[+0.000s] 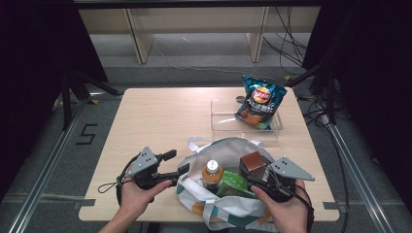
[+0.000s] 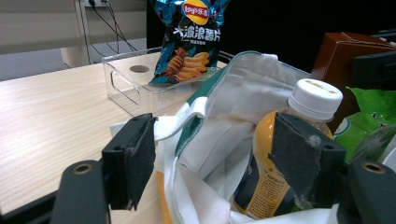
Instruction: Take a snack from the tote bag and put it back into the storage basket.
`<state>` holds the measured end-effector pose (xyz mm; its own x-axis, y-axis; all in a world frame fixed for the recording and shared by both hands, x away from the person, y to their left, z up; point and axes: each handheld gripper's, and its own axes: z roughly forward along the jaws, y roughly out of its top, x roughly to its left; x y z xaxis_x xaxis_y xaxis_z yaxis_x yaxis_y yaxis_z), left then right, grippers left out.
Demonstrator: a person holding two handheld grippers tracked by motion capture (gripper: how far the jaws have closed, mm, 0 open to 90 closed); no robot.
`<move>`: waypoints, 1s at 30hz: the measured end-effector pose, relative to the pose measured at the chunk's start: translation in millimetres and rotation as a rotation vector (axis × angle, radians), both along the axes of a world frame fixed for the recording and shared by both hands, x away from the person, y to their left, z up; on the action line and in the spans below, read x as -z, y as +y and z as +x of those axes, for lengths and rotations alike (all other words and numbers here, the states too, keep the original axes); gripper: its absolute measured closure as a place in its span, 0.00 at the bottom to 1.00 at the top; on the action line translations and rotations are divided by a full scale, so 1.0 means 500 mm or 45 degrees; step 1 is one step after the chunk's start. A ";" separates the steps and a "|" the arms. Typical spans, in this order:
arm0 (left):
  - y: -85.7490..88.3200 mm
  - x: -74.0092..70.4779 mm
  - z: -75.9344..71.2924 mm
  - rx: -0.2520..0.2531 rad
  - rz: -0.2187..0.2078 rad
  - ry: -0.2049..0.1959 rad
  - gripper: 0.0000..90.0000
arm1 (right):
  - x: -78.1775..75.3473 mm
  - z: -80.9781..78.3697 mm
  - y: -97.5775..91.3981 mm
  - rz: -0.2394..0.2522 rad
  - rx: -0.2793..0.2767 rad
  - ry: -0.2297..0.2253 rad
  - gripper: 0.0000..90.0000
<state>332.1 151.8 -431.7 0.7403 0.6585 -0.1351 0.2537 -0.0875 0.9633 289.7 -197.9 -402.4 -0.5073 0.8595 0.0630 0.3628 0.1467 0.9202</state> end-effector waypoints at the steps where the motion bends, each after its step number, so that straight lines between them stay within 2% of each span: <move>1: 0.000 0.000 0.000 0.000 -0.001 0.001 0.34 | -0.002 -0.001 -0.003 -0.019 0.001 0.003 0.39; 3: -0.001 0.000 0.000 0.001 0.001 0.001 0.34 | -0.004 -0.001 -0.005 -0.020 -0.007 -0.009 0.41; 4: -0.002 0.000 -0.001 -0.001 -0.001 0.007 0.34 | -0.003 -0.001 -0.005 0.002 -0.005 -0.004 0.42; 6: -0.002 0.000 -0.001 0.000 0.001 0.006 0.34 | -0.004 0.000 -0.009 -0.013 -0.008 -0.004 0.42; 7: -0.002 0.000 -0.001 0.000 0.001 0.007 0.34 | -0.003 0.000 -0.007 0.007 -0.010 0.005 0.42; 9: -0.001 0.001 0.000 0.002 0.002 0.002 0.34 | -0.003 0.000 -0.007 -0.007 -0.006 -0.003 0.41; 12: -0.001 0.002 0.000 0.005 0.000 0.011 0.34 | -0.002 0.001 -0.004 -0.003 -0.016 0.012 0.37; 13: -0.002 0.002 -0.001 -0.005 -0.002 0.016 0.34 | -0.002 0.000 -0.002 0.011 -0.009 0.036 0.36; 17: -0.001 0.000 -0.001 0.001 -0.003 0.006 0.34 | 0.003 0.006 0.001 -0.025 -0.033 0.037 0.31; 18: 0.000 0.000 0.000 0.003 0.001 0.002 0.34 | 0.003 0.004 0.005 -0.021 -0.016 0.051 0.31; 19: 0.000 0.000 0.000 0.002 0.002 0.003 0.34 | 0.004 0.009 0.005 -0.019 -0.037 0.030 0.31; 20: 0.000 0.001 0.000 0.003 0.003 0.003 0.34 | 0.002 0.006 0.009 -0.021 -0.021 0.050 0.31; 21: 0.000 0.001 0.000 0.004 0.003 0.003 0.34 | 0.003 0.010 0.008 -0.034 -0.027 0.037 0.31; 25: 0.000 0.000 0.000 0.003 0.001 0.002 0.34 | 0.005 0.014 0.008 -0.045 -0.046 0.032 0.41; 26: 0.001 0.000 0.000 0.004 0.005 0.000 0.34 | 0.004 0.014 0.007 -0.057 -0.033 0.017 0.42; 27: 0.002 0.000 0.000 0.004 0.006 0.000 0.34 | 0.004 0.013 0.009 -0.043 -0.028 0.028 0.42; 30: 0.001 0.001 0.000 0.002 0.002 0.004 0.34 | 0.004 0.013 0.003 -0.057 -0.049 0.009 0.42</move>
